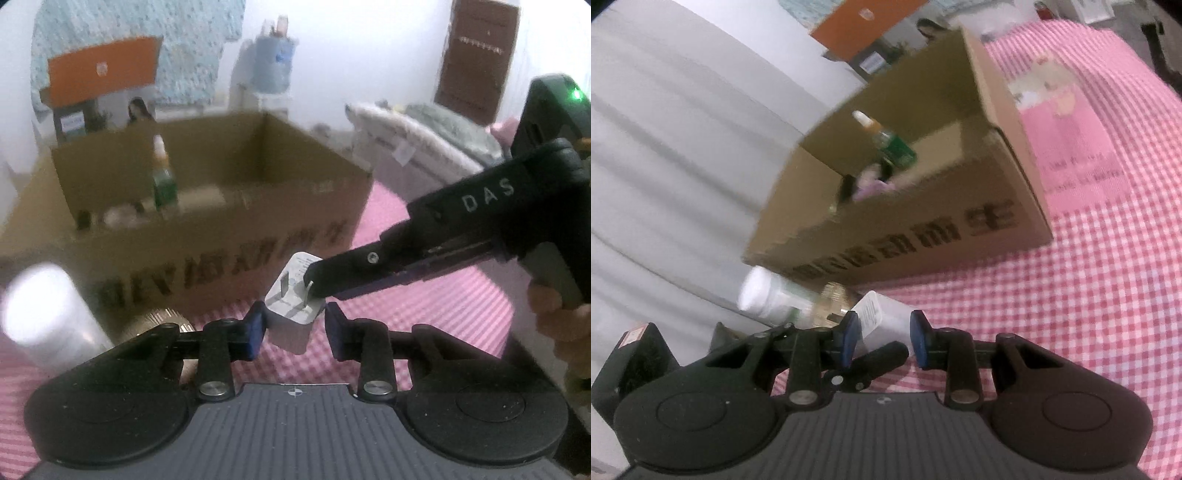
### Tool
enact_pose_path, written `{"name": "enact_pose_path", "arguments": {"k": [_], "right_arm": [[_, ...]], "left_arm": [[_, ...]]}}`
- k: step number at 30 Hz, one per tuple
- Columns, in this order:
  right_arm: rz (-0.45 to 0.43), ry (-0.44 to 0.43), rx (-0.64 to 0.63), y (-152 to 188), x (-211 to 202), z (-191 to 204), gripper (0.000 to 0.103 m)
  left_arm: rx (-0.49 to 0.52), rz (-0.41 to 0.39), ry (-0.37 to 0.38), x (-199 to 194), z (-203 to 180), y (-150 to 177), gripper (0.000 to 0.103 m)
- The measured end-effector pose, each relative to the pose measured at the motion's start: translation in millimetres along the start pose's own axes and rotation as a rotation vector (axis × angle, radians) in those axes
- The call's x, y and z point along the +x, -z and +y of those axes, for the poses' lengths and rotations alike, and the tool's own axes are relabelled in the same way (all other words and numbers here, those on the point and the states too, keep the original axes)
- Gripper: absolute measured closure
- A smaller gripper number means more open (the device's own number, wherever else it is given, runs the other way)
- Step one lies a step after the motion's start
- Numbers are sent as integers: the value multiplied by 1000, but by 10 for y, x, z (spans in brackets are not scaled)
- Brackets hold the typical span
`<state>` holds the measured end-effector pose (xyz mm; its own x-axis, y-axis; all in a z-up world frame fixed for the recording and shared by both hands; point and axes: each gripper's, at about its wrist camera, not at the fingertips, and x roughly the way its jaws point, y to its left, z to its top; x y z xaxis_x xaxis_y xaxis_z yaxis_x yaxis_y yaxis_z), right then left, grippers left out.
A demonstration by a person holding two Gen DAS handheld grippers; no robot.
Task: Organize rigid objects
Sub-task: 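Carry the white charger into the box and open the right gripper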
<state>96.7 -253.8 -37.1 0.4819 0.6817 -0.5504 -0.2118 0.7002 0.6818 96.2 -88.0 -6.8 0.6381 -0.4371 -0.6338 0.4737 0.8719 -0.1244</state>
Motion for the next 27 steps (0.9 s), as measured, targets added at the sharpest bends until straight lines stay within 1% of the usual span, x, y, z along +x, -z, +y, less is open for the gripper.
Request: {"name": "enact_pose_path", "arguments": {"k": [3, 7, 9, 13, 16, 19, 23, 27], "right_arm": [[-37, -32, -48, -88, -135, 193, 70], [-76, -86, -102, -304, -241, 430, 70], [-84, -103, -124, -432, -260, 520, 71], [-98, -104, -158, -738, -218, 617, 70], [-78, -93, -148, -981, -100, 560, 70], [-32, -69, -113, -1206, 120, 422, 70], [55, -33, -55, -1372, 454, 149, 71], [128, 0, -22, -1465, 744, -62, 70]], "left_arm": [[-21, -49, -12, -210, 38, -183, 71], [-34, -103, -35, -384, 91, -496, 72], [-41, -111, -43, -395, 123, -649, 73], [-61, -109, -58, -303, 202, -894, 75], [-119, -74, -47, -99, 350, -1028, 75], [-206, -4, -10, 215, 550, -1096, 76], [-286, 84, 3, 596, 721, -1038, 77], [-308, 157, -8, 851, 758, -926, 77]]}}
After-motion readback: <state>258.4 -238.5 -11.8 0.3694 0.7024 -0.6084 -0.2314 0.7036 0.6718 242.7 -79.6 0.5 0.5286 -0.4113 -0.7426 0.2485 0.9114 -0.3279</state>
